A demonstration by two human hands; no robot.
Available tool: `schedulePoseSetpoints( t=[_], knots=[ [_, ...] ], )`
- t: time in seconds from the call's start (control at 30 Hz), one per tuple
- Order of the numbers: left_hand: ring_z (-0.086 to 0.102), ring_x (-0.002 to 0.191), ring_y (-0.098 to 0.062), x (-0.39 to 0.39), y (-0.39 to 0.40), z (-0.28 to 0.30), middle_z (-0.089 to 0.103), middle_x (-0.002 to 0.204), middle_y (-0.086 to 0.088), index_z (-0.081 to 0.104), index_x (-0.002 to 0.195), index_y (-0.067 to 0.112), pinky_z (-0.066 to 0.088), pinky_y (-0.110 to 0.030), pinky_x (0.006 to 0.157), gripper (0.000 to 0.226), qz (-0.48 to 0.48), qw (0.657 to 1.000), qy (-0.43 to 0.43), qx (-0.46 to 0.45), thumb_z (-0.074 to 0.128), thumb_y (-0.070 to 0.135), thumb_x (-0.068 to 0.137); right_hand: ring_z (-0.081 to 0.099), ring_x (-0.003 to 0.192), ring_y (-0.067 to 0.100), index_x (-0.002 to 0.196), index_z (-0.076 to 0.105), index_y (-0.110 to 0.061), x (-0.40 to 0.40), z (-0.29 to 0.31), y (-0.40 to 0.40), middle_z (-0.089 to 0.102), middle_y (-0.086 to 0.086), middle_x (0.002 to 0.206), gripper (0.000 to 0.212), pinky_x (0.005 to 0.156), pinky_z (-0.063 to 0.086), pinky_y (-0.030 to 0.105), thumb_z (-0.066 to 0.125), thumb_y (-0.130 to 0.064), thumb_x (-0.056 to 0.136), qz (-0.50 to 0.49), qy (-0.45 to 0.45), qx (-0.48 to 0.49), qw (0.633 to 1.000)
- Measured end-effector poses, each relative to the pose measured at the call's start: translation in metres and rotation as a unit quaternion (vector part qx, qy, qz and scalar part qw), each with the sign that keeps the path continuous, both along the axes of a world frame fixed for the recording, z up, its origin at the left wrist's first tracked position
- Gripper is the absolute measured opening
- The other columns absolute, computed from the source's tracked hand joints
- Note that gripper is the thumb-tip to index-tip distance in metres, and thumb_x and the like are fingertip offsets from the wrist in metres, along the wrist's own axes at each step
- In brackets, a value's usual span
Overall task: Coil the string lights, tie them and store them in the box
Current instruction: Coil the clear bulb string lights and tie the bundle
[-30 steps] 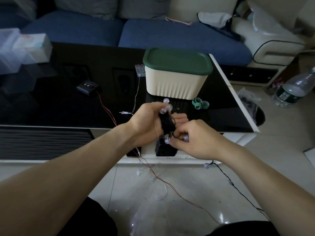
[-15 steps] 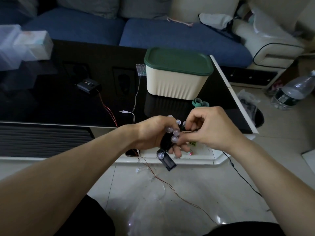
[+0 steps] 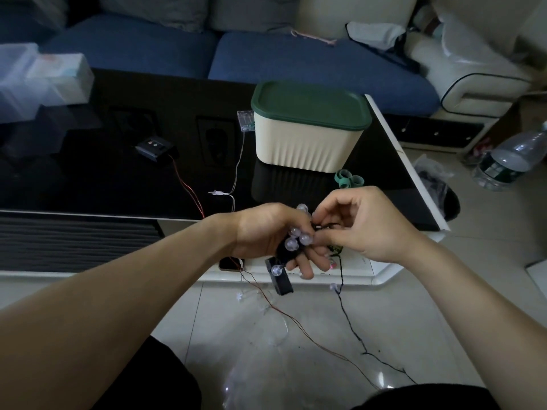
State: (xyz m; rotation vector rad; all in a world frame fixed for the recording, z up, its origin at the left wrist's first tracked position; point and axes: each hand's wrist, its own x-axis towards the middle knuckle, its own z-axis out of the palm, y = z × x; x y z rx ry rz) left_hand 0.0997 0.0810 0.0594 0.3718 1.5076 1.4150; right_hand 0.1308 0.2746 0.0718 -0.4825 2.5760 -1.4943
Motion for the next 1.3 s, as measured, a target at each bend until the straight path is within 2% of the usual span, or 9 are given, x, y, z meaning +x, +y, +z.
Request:
schedulePoseSetpoints(
  t=[0.1, 0.23, 0.37, 0.43, 0.6, 0.77, 1.0, 1.17, 1.3],
  knots=[
    [0.061, 0.055, -0.026, -0.002, -0.002, 0.005, 0.069, 0.079, -0.021, 0.059, 0.076, 0.0, 0.041, -0.029, 0.053, 0.04, 0.035, 0.998, -0.039, 0.044, 0.037, 0.03, 0.091, 0.071, 0.079, 0.026, 0.086, 0.074, -0.017, 0.001, 0.001, -0.001, 0.075, 0.007, 0.085, 0.013, 0.073, 0.058, 0.037, 0.083, -0.018, 0.077, -0.037, 0.009, -0.001, 0.999],
    [0.053, 0.057, -0.027, -0.006, -0.005, 0.002, 0.061, 0.072, -0.016, 0.053, 0.074, 0.007, 0.039, -0.034, 0.061, 0.059, 0.076, 0.99, -0.07, 0.095, 0.042, 0.062, 0.09, 0.067, 0.073, 0.017, 0.089, 0.07, -0.015, -0.001, 0.001, 0.0, 0.072, 0.006, 0.084, 0.009, 0.07, 0.056, 0.031, 0.078, -0.017, 0.084, -0.088, -0.006, -0.017, 0.996],
    [0.045, 0.06, -0.015, -0.005, -0.01, 0.002, 0.053, 0.072, -0.001, 0.066, 0.073, 0.017, 0.04, -0.024, 0.065, 0.029, 0.072, 0.989, -0.04, 0.127, 0.072, 0.044, 0.081, 0.068, 0.087, 0.021, 0.117, 0.055, -0.012, -0.001, -0.001, -0.004, 0.067, 0.009, 0.102, 0.034, 0.067, 0.058, 0.031, 0.073, -0.022, 0.089, -0.142, -0.135, -0.053, 0.979],
    [0.042, 0.058, -0.01, -0.004, -0.01, 0.0, 0.049, 0.065, 0.004, 0.07, 0.068, 0.019, 0.039, -0.02, 0.065, 0.017, 0.062, 0.99, -0.003, 0.126, 0.071, 0.027, 0.083, 0.067, 0.089, 0.018, 0.121, 0.058, -0.012, 0.0, -0.002, -0.01, 0.067, 0.011, 0.11, 0.03, 0.06, 0.056, 0.027, 0.063, -0.028, 0.096, -0.126, -0.205, -0.055, 0.969],
    [0.052, 0.057, -0.011, -0.006, -0.009, -0.002, 0.059, 0.061, -0.003, 0.063, 0.082, 0.002, 0.045, -0.02, 0.064, 0.014, 0.1, 0.988, -0.001, 0.12, 0.062, 0.014, 0.088, 0.053, 0.087, 0.027, 0.073, 0.064, -0.018, 0.001, -0.012, -0.021, 0.071, 0.015, 0.094, 0.027, 0.059, 0.031, 0.028, 0.051, -0.03, 0.093, -0.04, -0.256, -0.185, 0.948],
    [0.061, 0.06, -0.012, -0.012, -0.01, -0.003, 0.066, 0.077, -0.011, 0.068, 0.094, -0.005, 0.048, -0.017, 0.053, 0.02, 0.166, 0.976, -0.048, 0.134, 0.066, 0.01, 0.081, 0.03, 0.051, 0.012, 0.069, 0.059, -0.014, -0.003, -0.012, -0.026, 0.06, 0.015, 0.083, 0.013, 0.047, 0.014, 0.025, 0.06, -0.019, 0.081, -0.074, -0.239, -0.203, 0.947],
    [0.061, 0.057, -0.015, -0.013, -0.001, -0.002, 0.065, 0.071, -0.012, 0.068, 0.09, -0.006, 0.048, -0.019, 0.052, 0.014, 0.241, 0.967, -0.032, 0.071, 0.067, 0.008, 0.084, 0.025, 0.053, 0.013, 0.075, 0.056, -0.013, -0.009, -0.018, -0.033, 0.048, 0.016, 0.081, 0.02, 0.045, 0.016, 0.024, 0.048, -0.011, 0.094, -0.094, -0.239, -0.166, 0.952],
    [0.05, 0.052, -0.014, -0.015, -0.009, -0.001, 0.057, 0.066, -0.008, 0.067, 0.082, 0.003, 0.042, -0.022, 0.054, 0.015, 0.198, 0.98, -0.009, 0.024, 0.061, 0.013, 0.091, 0.042, 0.054, 0.009, 0.107, 0.066, -0.005, -0.01, -0.023, -0.028, 0.06, 0.01, 0.084, 0.014, 0.048, 0.034, 0.021, 0.057, -0.014, 0.1, -0.071, -0.211, -0.089, 0.971],
    [0.049, 0.054, -0.014, -0.018, -0.019, -0.002, 0.054, 0.067, -0.005, 0.054, 0.074, 0.011, 0.04, -0.026, 0.063, 0.025, 0.198, 0.978, -0.037, 0.05, 0.054, 0.023, 0.096, 0.053, 0.058, 0.012, 0.111, 0.067, -0.011, -0.009, -0.023, -0.011, 0.064, 0.008, 0.082, 0.021, 0.055, 0.045, 0.028, 0.071, -0.015, 0.091, -0.057, -0.204, -0.067, 0.975]
  ],
)
